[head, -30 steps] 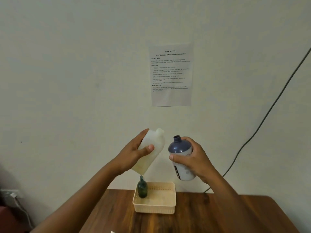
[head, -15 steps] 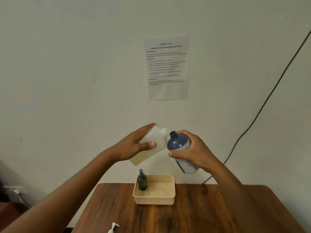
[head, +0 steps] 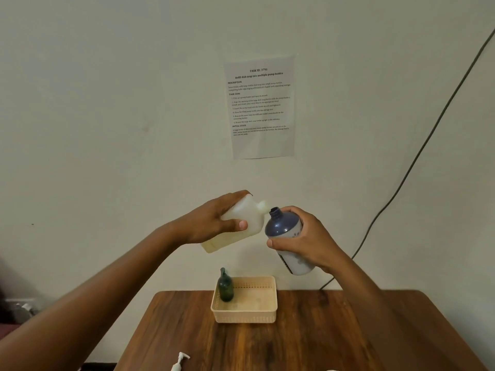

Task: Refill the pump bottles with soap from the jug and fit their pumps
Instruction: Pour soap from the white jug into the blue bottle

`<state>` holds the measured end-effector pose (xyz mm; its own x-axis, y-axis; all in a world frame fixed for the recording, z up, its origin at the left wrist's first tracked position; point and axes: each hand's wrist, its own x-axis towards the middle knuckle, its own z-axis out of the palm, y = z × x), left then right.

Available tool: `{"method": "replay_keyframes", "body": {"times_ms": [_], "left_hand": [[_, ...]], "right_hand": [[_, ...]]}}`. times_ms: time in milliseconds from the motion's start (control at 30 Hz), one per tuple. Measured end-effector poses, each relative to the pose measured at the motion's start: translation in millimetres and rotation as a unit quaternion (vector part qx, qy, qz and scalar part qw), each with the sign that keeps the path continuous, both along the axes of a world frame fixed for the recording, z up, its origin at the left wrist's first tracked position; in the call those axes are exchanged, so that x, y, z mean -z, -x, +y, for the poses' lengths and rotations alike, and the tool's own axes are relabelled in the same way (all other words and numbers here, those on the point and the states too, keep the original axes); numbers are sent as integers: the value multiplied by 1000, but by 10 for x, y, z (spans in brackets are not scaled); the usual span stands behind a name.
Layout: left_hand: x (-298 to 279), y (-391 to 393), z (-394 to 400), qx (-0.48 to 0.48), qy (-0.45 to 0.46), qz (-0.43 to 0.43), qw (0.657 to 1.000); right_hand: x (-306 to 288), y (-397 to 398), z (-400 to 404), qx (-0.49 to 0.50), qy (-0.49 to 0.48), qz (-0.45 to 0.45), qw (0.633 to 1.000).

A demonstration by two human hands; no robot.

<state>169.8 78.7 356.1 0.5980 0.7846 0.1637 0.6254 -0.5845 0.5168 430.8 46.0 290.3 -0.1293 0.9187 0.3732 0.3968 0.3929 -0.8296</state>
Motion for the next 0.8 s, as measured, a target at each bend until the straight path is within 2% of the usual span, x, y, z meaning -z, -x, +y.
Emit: {"method": "replay_keyframes", "body": {"times_ms": [300,800], "left_hand": [[-308,-30,81,1,-34,99,995],[-537,-74,232,23,-35,162,986]], "right_hand": [[48,67,-46,24,-8,27,999],[61,68,-92,37,-4,47,998]]}}
